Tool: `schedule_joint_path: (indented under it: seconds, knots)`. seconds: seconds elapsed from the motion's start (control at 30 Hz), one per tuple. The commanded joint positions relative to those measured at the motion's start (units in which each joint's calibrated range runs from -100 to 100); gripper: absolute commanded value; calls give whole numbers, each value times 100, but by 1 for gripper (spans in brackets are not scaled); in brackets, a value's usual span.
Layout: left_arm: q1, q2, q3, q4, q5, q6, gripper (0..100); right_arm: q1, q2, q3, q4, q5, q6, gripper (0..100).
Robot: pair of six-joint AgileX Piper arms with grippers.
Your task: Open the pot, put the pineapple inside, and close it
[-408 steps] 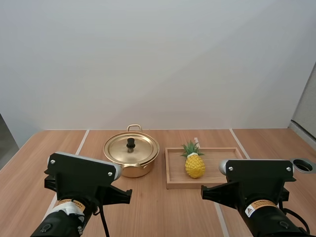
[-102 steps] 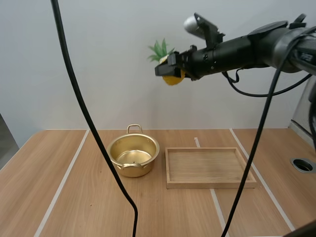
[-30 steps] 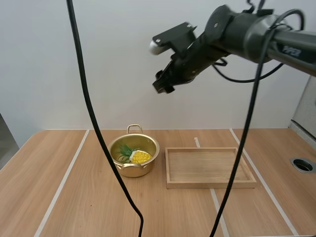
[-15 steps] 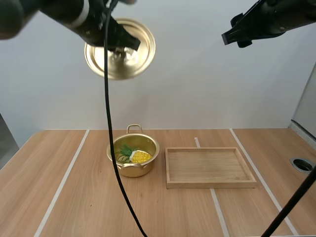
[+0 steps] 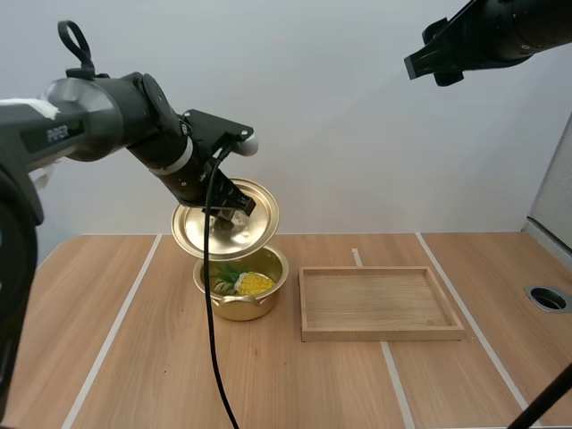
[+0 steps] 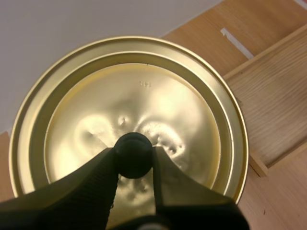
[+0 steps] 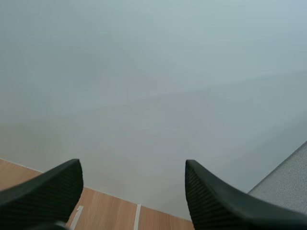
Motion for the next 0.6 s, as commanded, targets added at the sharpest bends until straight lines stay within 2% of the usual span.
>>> schedule_joint_path:
  seconds: [0.0, 0.13, 0.57]
  knots:
    - [4, 222, 168, -145, -102, 191, 0, -19, -55, -44, -2, 67, 56, 100]
    - [4, 606, 303, -366, -102, 415, 0, -19, -55, -44, -2, 107, 85, 100]
    - [4, 1406, 303, -581, -680, 438, 0, -19, -55, -44, -2, 343, 85, 100]
